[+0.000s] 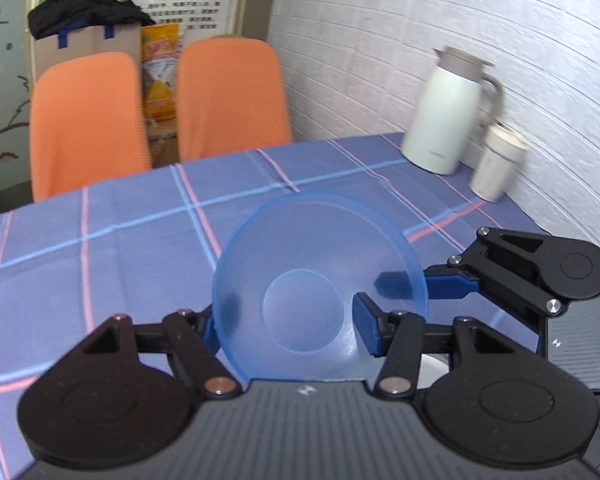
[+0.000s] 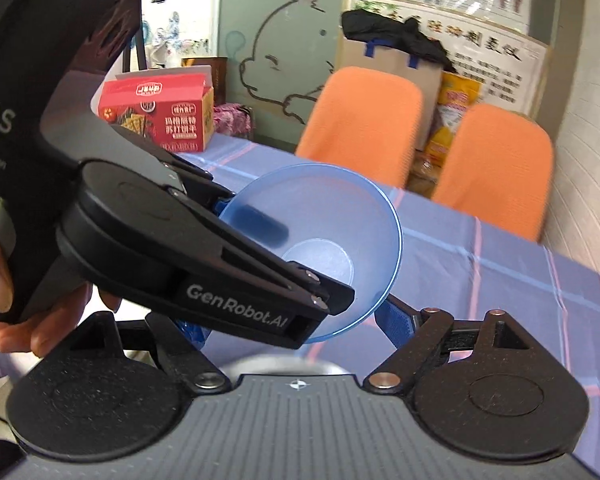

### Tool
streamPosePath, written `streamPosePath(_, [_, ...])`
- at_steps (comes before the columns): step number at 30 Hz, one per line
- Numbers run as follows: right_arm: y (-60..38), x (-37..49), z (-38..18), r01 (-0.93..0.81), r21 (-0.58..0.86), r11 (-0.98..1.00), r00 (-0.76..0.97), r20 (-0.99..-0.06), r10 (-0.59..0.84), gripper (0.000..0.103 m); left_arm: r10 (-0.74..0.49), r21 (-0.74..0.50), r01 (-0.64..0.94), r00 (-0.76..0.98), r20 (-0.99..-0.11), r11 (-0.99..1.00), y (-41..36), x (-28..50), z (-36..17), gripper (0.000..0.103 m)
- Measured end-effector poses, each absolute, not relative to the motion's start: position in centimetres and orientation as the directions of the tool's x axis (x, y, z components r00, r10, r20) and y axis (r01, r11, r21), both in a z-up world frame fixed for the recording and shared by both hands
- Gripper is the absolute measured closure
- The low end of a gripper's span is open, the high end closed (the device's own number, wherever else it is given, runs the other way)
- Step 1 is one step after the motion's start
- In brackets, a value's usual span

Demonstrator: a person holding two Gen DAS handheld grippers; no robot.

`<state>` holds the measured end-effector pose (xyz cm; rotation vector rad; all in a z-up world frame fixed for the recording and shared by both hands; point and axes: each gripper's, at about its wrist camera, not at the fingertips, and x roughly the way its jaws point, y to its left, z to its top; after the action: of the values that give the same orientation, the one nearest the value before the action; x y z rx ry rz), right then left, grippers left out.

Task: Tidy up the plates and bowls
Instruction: 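Lower the blue bowl into the white bowl and open the left gripper, then move the left gripper back over the nested bowls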

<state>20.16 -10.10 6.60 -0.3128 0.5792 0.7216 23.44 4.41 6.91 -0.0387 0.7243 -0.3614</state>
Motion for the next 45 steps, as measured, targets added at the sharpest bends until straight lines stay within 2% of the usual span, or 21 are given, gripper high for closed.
streamPosePath(11, [-14.5,16.1,3.7,-0.669,-0.025,0.743,0.579,-0.644,0.5,0.031,-0.367,-0.136,0.388,0.62,-0.693,0.912,-1.5,18.8,3.3,0.048])
streamPosePath(19, [-15.0,15.8,2.3,-0.667,-0.043,0.744,0.571,-0.67,0.474,0.031,-0.32,-0.084,0.377,0.623,-0.714,0.922,-0.5,19.0,2.8,0.03])
streamPosePath(20, [-15.4,15.6,2.1,-0.664,-0.031,0.747,0.566,-0.674,0.475,0.031,-0.317,-0.078,0.379,0.628,-0.711,0.922,-0.2,18.8,2.9,0.025])
streamPosePath(25, [-17.3,13.9,1.6,-0.638,0.011,0.77,0.558,-0.682,0.472,0.031,-0.327,-0.072,0.395,0.631,-0.703,0.916,0.7,17.5,3.6,0.025])
streamPosePath(37, [-18.9,12.6,2.2,-0.563,0.117,0.818,0.634,-0.575,0.518,0.031,-0.284,-0.099,0.288,0.723,-0.629,0.952,1.8,15.6,4.7,0.024])
streamPosePath(40, [-19.7,13.1,1.8,-0.513,0.215,0.831,0.649,-0.536,0.54,0.031,-0.264,-0.134,0.231,0.745,-0.613,0.964,2.5,15.5,4.8,0.024])
streamPosePath(45, [-21.1,14.4,1.1,-0.358,0.396,0.846,0.693,-0.494,0.525,0.031,-0.18,-0.11,0.143,0.776,-0.605,0.984,2.8,15.7,4.7,0.024])
